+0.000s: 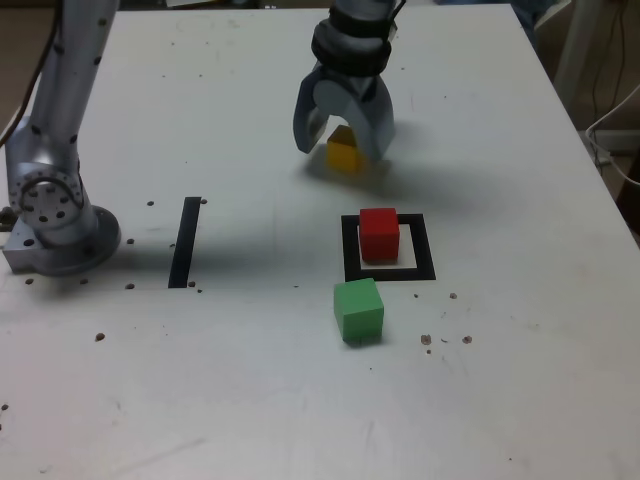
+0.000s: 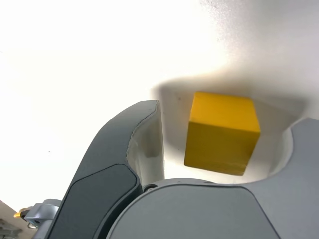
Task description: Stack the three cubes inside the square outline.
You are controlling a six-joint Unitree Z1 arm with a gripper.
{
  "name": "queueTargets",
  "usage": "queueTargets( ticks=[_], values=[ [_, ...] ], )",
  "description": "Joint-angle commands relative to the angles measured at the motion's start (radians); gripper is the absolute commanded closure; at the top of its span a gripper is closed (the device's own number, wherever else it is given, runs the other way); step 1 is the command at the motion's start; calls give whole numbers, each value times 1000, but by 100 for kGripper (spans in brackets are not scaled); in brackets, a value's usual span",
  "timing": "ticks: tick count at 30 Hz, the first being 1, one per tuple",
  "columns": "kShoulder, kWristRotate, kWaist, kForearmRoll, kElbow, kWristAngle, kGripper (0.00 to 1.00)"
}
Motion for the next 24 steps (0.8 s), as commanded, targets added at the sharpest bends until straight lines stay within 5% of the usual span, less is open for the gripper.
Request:
queueTargets(
  ticks=[1,5,24],
  values=[
    [3,-2,-1,-4,-5,11,37],
    [6,-10,-1,-11,-7,23,53],
    [2,41,-2,-5,-28,-38,86]
  ],
)
